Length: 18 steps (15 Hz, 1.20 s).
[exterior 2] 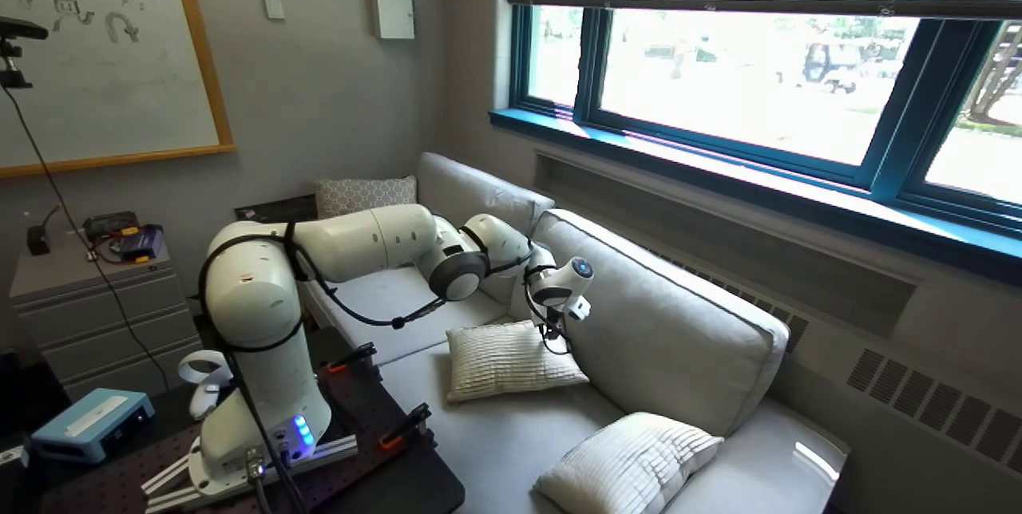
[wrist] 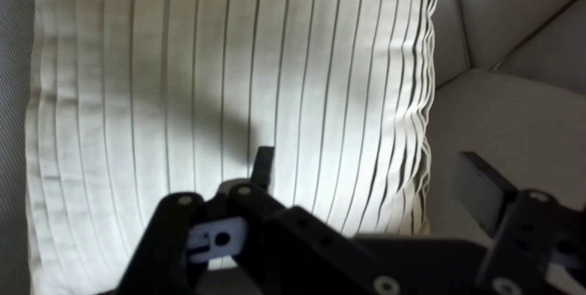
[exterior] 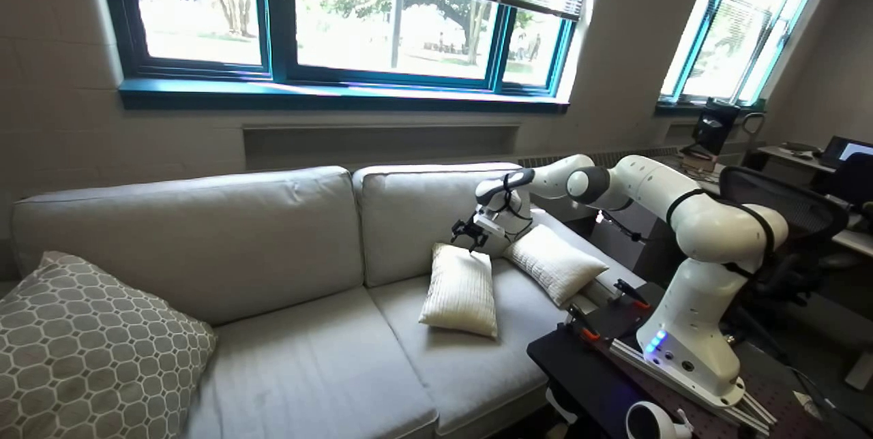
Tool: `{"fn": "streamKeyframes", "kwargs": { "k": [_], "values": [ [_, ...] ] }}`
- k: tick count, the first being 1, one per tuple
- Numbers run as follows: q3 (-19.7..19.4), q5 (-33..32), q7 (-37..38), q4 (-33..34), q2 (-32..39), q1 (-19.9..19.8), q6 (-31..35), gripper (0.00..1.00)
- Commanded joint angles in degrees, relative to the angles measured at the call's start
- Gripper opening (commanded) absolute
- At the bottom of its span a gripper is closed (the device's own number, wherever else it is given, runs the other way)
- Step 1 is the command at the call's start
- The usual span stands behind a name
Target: Arrange the two small pillows on the sofa
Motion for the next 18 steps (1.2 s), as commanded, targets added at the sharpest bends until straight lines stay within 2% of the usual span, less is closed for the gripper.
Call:
{"fn": "streamKeyframes", "kwargs": {
  "k": [1,5,12,13,16,18],
  "values": [
    [-2.53,-0.17,3.81,2.84,-0.10,3.24,-7.86,1.00],
    [-5.38,-1.55,5.24,3.15,-0.55,6.23,-14.61,1.00],
    [-10.79,-5.24,11.66,3.54,-0.66,10.77,-20.79,1.00],
    [-9.26,-3.80,9.26,2.11,-0.66,9.44,-17.95,1.00],
    [-9.90,-4.58,9.84,2.19,-0.66,10.33,-18.91,1.00],
    [-10.00,-2.79,9.39,0.38,-2.04,8.52,-16.20,1.00]
  ]
}}
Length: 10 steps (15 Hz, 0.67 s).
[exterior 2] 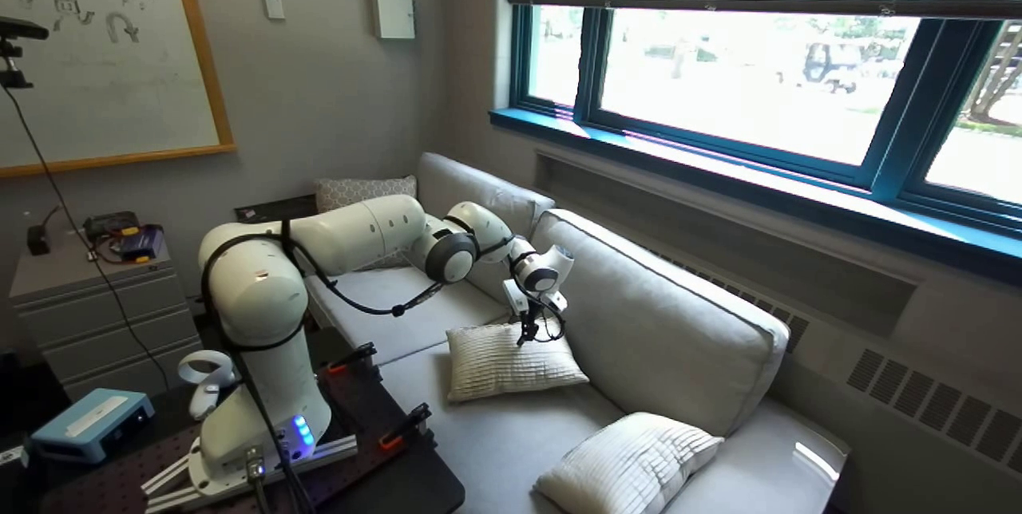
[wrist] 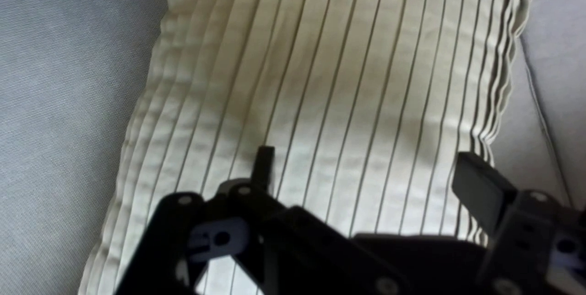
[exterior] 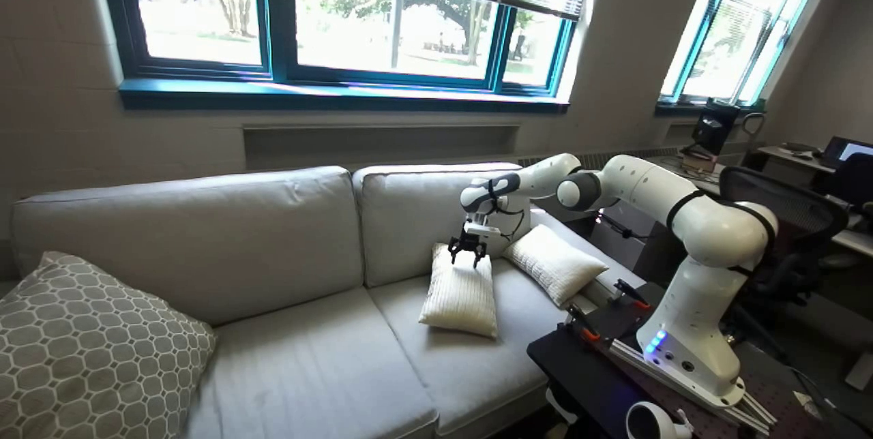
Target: Arrange the two small pillows on the sofa
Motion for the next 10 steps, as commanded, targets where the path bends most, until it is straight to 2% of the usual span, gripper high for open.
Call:
{"fn": "streamKeyframes", "kwargs": {
  "k": [1,2,6,10],
  "values": [
    [0.51,1.95,-0.14,-1.44,-1.10,-2.52,3.53,1.00],
    [1.30,2.12,0.00,-0.05,0.00,-3.46,4.36,1.00],
    [2.21,4.00,0.92,-2.75,0.06,-4.78,8.24,1.00],
    [1.95,4.06,3.00,-5.24,0.26,-2.70,7.90,1.00]
  ]
}}
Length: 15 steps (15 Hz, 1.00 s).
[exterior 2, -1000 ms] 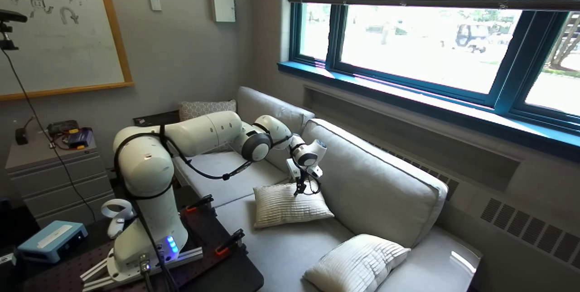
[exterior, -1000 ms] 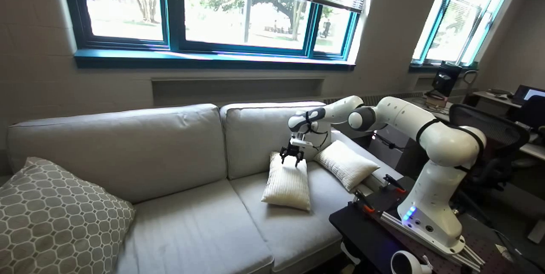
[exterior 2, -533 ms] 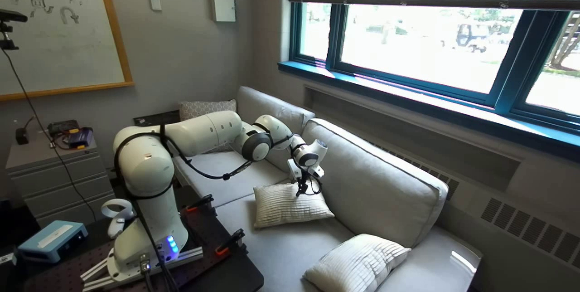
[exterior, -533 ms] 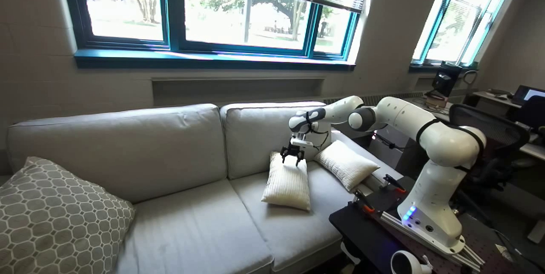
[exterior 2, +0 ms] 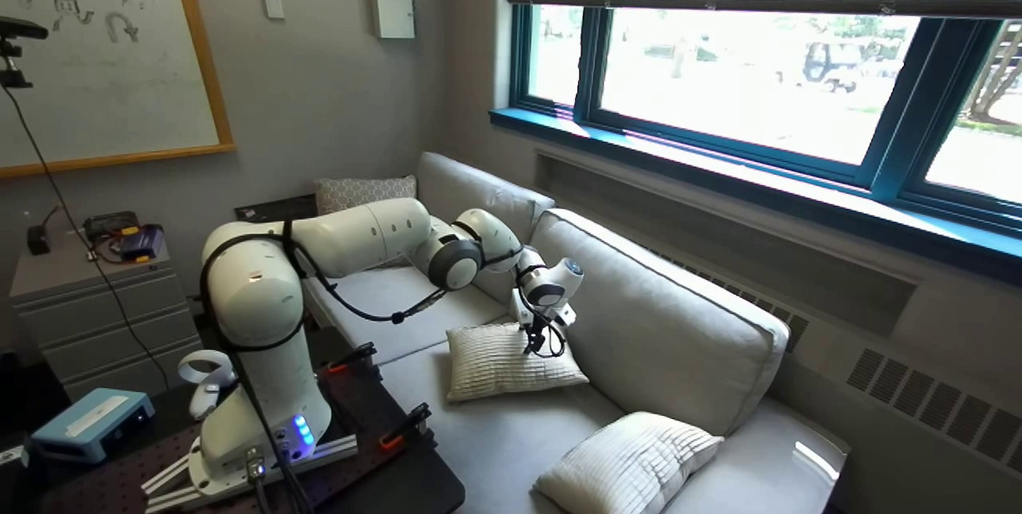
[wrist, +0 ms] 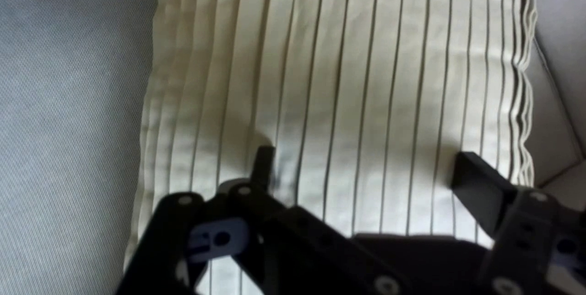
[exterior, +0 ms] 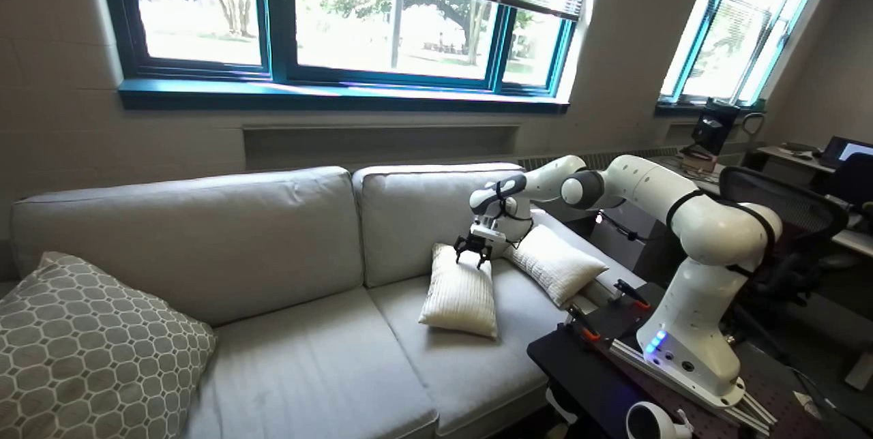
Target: Arrange the two small pillows on the sofa
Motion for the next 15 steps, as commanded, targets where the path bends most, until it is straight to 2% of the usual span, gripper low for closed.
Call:
{"fn": "streamKeyframes", "kwargs": {
  "k": [1,5,9,10,11,15],
  "values": [
    [0.32,0.13,3.48,-2.23,0.03,2.36,0.15,1.00],
    [-0.35,-0.78,6.57,-3.46,0.07,5.70,-1.52,1.00],
    [-1.46,-1.39,8.26,-3.88,0.07,7.11,-2.79,1.00],
    [-2.12,-1.64,8.95,-3.98,0.07,7.24,-2.84,0.75],
    [-2.74,-1.81,9.78,-4.04,0.07,7.28,-2.57,0.75],
    [-4.41,-2.02,12.10,-4.13,0.06,6.98,-2.00,0.45]
  ]
}}
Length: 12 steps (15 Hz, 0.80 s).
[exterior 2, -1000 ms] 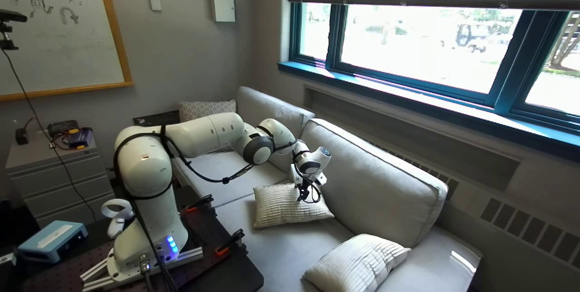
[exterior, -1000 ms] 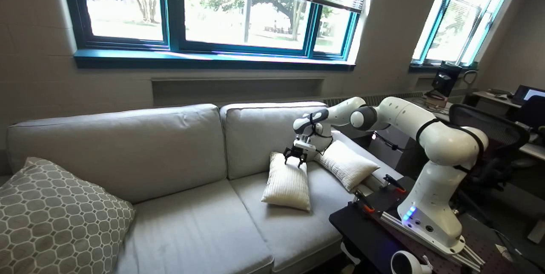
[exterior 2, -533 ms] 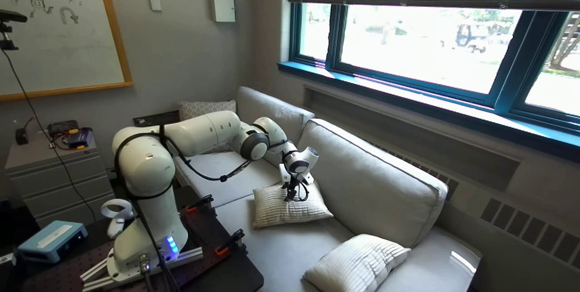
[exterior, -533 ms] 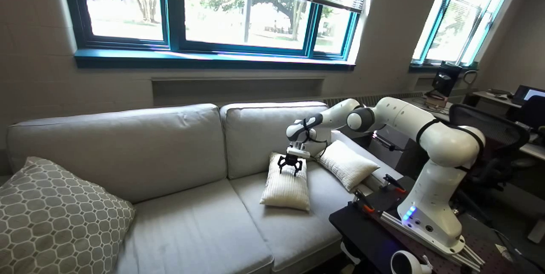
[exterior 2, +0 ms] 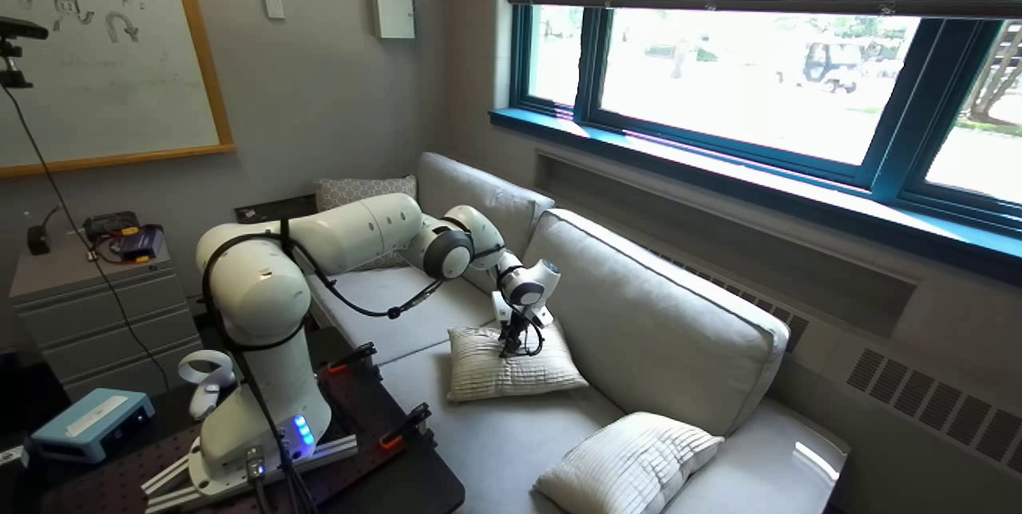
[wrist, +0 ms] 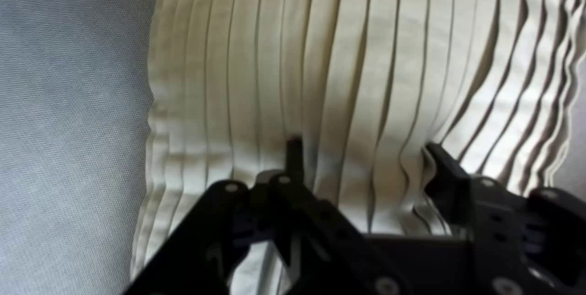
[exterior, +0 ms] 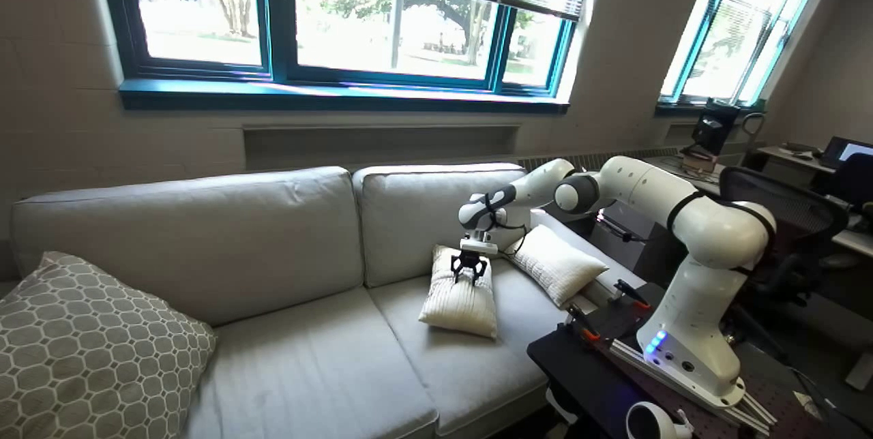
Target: Arrange the two small pillows on the sofa
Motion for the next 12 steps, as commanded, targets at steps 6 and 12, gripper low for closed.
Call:
{"fn": "streamKeyframes", "kwargs": {
  "k": [6,12],
  "values": [
    [-1.78,-1.34,5.86,0.11,-0.07,0.10,-0.69,0.04],
    [-2.14,-0.75,10.77,3.29,-0.43,0.55,1.14,0.04]
  ]
}}
